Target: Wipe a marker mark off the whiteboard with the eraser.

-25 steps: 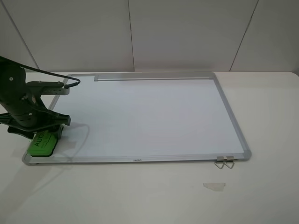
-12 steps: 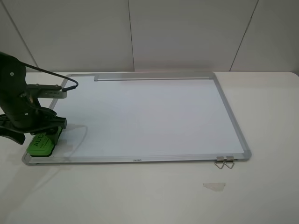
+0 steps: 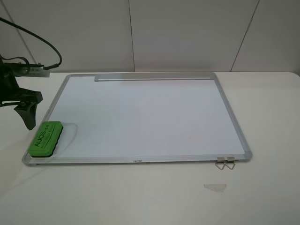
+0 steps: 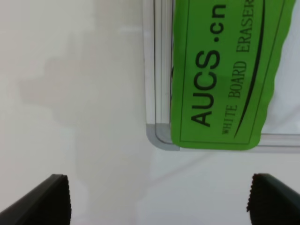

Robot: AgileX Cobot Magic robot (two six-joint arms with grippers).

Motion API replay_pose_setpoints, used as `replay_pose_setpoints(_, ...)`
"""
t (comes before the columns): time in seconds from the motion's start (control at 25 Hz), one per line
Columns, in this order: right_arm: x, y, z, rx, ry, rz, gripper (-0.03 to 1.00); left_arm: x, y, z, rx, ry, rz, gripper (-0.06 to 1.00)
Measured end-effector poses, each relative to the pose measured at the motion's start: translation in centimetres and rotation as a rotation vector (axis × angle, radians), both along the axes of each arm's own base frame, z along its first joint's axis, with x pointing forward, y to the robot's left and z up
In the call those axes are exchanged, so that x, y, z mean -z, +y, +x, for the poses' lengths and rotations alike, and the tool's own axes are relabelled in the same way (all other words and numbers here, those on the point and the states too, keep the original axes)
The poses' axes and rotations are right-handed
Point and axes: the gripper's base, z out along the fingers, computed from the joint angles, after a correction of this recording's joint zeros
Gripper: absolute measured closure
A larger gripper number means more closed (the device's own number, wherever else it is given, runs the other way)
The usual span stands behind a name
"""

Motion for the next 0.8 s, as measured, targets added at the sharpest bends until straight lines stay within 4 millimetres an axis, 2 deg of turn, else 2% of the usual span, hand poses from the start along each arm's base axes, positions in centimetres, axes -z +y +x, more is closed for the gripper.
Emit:
replay_pose_setpoints(0.24, 0.0, 0.0, 0.0, 0.0, 0.0, 0.0, 0.15, -2.2, 0.7, -0.5, 0.007, -0.042, -0.001, 0.18)
replay_pose_setpoints(0.44, 0.0, 0.0, 0.0, 0.0, 0.0, 0.0, 0.15, -5.3, 2.4, -1.8, -0.028, -0.146, 0.013, 0.18)
replay_pose_setpoints(0.64, 0.0, 0.0, 0.0, 0.0, 0.0, 0.0, 0.15, -8.4, 2.2, -5.7, -0.026, -0.253, 0.013, 0.18)
replay_pose_setpoints(0.8, 0.0, 0.0, 0.0, 0.0, 0.0, 0.0, 0.15, -9.6, 1.8, -9.5, -0.032, -0.314, 0.0, 0.18)
